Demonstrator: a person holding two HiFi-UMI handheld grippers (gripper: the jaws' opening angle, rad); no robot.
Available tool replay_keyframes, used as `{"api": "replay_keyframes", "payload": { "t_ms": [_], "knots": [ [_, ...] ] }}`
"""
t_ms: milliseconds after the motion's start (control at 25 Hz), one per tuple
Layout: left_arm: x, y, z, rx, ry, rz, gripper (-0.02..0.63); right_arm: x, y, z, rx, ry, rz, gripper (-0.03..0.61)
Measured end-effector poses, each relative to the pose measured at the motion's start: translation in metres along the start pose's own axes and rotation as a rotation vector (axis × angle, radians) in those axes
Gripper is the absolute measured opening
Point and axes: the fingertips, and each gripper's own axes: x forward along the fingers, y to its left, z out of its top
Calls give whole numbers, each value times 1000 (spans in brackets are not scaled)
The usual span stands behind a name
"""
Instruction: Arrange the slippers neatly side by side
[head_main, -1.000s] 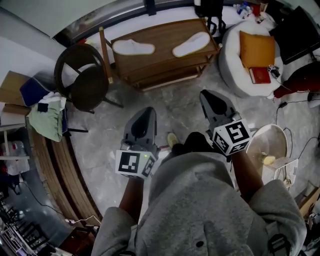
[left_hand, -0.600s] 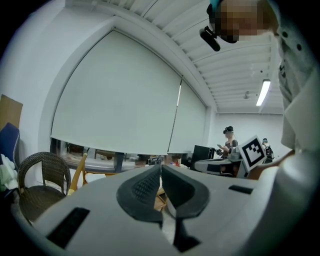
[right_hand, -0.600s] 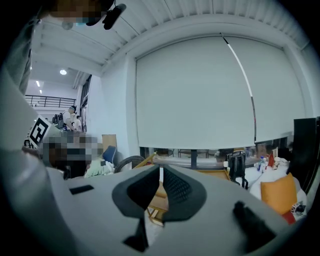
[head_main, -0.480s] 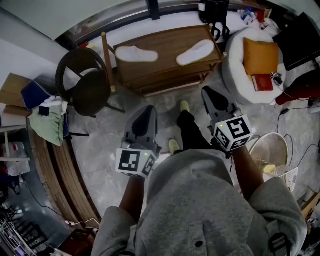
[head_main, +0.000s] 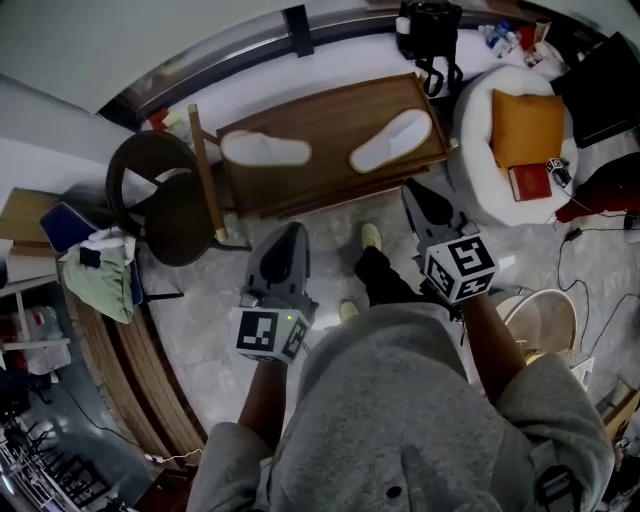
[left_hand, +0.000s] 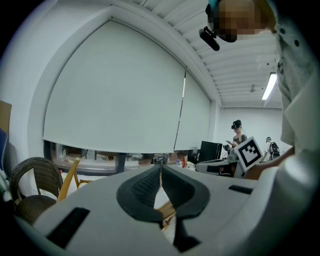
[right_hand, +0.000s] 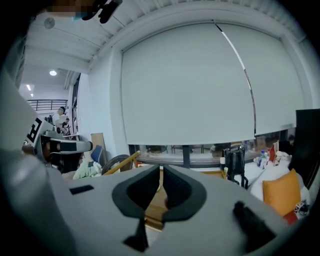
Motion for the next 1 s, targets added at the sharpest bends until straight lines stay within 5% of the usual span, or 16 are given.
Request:
{"api": "replay_keyframes", "payload": {
  "t_ms": [320,720,1000],
  "knots": [
    [61,25,3,-48,92,67,23,48,-57,-13,40,107,-31,35],
    [115,36,18,-47,42,98,23,94,-118,-29,207,152,-66,37],
    [139,36,9,-60,78,120,23,121,-149,-73,426,217,-130,40]
  ]
}}
